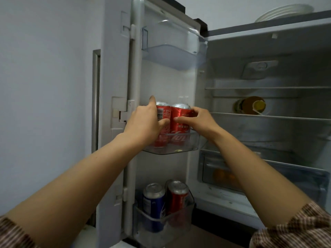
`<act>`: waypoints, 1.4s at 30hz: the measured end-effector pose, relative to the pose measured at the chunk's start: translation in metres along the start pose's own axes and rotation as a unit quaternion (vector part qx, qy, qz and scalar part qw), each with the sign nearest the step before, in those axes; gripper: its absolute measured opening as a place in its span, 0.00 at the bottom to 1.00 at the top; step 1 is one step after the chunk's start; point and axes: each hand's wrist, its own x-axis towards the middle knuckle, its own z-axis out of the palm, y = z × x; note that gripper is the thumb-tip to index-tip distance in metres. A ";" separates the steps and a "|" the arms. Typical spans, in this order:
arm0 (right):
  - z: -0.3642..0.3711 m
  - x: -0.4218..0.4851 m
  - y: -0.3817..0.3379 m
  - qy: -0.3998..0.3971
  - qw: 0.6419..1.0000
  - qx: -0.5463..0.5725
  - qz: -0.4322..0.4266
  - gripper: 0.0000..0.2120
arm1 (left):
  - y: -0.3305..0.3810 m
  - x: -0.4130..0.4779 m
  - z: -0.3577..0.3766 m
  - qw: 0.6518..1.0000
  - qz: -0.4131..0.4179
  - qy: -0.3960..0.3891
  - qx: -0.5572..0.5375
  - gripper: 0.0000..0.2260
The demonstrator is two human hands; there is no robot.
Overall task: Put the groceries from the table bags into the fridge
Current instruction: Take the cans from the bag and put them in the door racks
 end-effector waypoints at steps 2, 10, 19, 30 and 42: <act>0.001 -0.003 -0.001 0.026 0.999 -0.012 -0.015 0.17 | 0.001 -0.001 -0.001 1.000 0.002 -0.001 0.009 0.30; 0.004 -0.020 -0.010 0.122 0.983 -0.117 -0.075 0.29 | 0.006 -0.013 -0.018 0.999 0.028 0.033 0.022 0.13; 0.060 -0.055 -0.052 0.156 0.964 -0.126 -0.176 0.16 | -0.046 -0.052 -0.061 0.989 0.085 0.118 -0.018 0.16; 0.301 -0.134 -0.101 0.003 0.983 -0.051 -0.177 0.13 | -0.240 -0.187 -0.169 0.992 -0.114 0.031 0.047 0.16; 0.634 -0.245 -0.129 -0.231 0.970 -0.050 -0.060 0.18 | -0.470 -0.379 -0.337 0.936 -0.312 -0.078 0.142 0.17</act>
